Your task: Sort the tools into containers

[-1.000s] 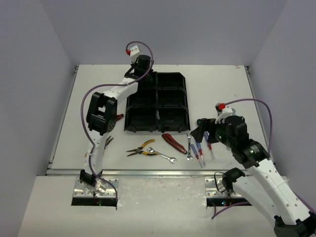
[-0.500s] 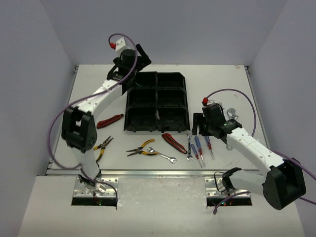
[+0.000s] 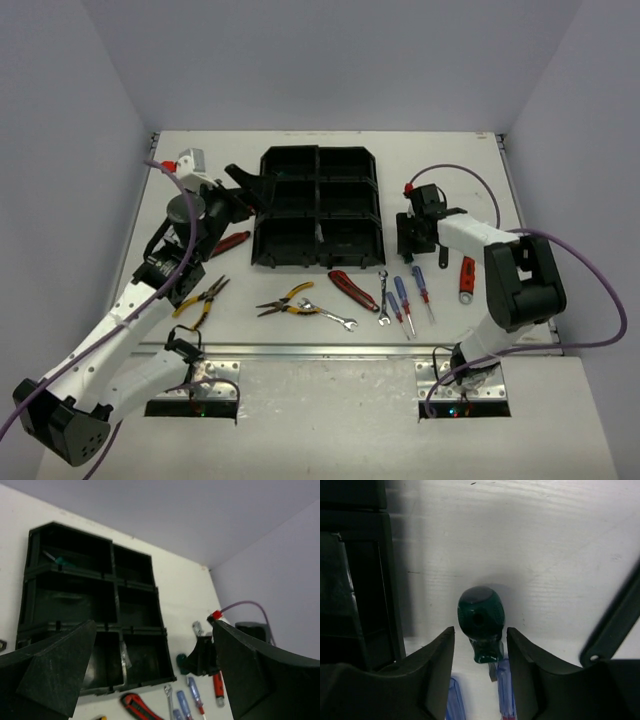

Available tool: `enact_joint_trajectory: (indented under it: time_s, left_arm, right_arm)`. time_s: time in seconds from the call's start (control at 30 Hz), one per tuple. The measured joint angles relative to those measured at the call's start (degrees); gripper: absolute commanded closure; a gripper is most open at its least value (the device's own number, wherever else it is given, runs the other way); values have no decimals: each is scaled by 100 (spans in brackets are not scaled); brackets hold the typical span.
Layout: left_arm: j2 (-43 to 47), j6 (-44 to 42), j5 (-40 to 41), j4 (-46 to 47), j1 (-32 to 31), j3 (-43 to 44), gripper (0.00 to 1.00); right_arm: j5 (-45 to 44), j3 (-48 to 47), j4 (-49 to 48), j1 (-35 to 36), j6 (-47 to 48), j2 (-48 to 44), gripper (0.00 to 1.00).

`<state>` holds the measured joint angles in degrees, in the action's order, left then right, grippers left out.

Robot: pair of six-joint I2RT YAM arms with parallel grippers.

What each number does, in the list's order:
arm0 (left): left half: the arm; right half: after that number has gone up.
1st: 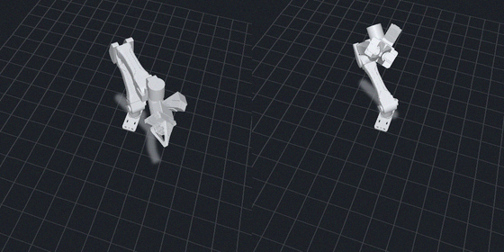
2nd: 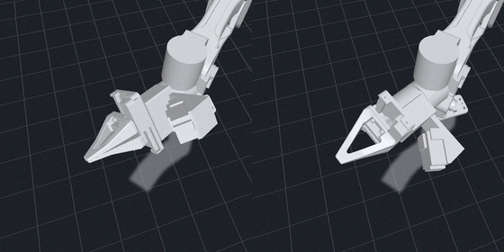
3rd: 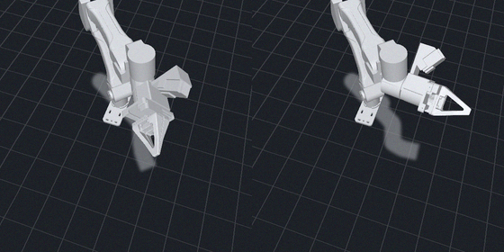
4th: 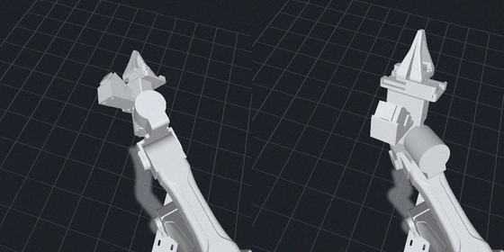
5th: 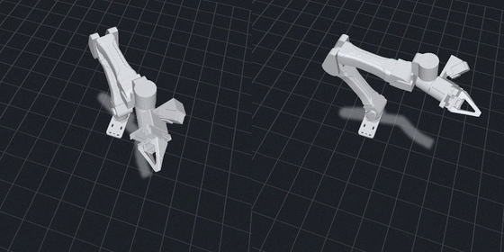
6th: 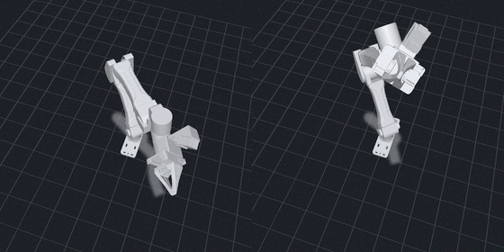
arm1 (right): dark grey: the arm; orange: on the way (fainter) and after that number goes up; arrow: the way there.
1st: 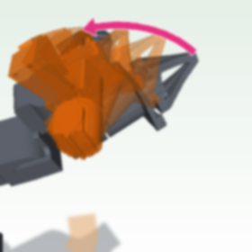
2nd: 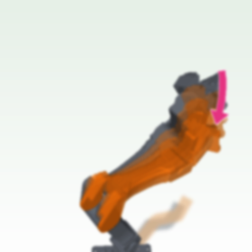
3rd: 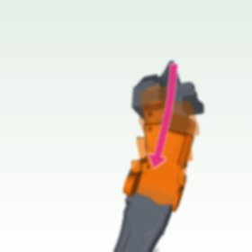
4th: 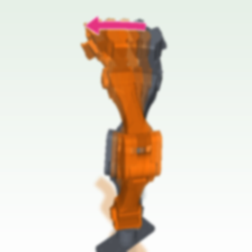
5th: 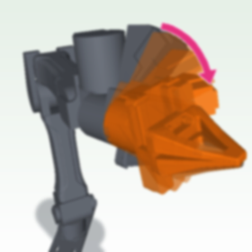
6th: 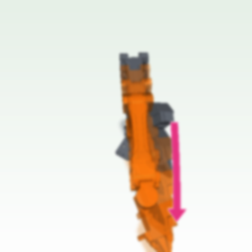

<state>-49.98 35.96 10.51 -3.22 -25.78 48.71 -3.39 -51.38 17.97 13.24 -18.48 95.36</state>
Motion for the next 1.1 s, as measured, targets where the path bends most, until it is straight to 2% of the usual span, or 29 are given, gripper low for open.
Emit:
enact_joint_trajectory:
  time_s: [0.1,0.17,0.23,0.33,0.43,0.53,0.7,0.8,0.93,1.1]
  left_arm:
    - [-148,-68,-226,-392,-2,-83,0]
    - [-108,-101,-342,-515,-2,-168,0]
    - [-56,-106,-453,-571,-2,-255,0]
    - [-66,-95,-664,-547,-2,-392,0]
    - [-169,-51,-1044,-400,-17,-567,0]
    - [-462,94,-1489,55,-214,-696,0]
    - [-1356,361,-2309,1062,-1014,-619,1]
    - [-1909,535,-2671,1566,-1427,-382,5]
    - [-2365,676,-2836,2038,-1833,-39,11]
    - [-2705,740,-2787,2317,-2145,327,25]
  right_arm:
    - [1,-46,-117,29,128,323,73]
    - [-2,-87,-173,37,184,386,75]
    - [-27,-103,-248,59,225,402,87]
    - [-104,-77,-255,112,246,321,92]
    - [-270,86,-319,266,275,-145,94]
    - [-321,411,-407,613,352,-1360,96]
    - [1162,1069,-1280,1053,478,-3592,99]
    - [2098,1458,-1725,1219,498,-4476,100]
    - [2759,1804,-1807,1277,474,-4939,100]
    - [3181,1878,-1791,1280,384,-5094,100]
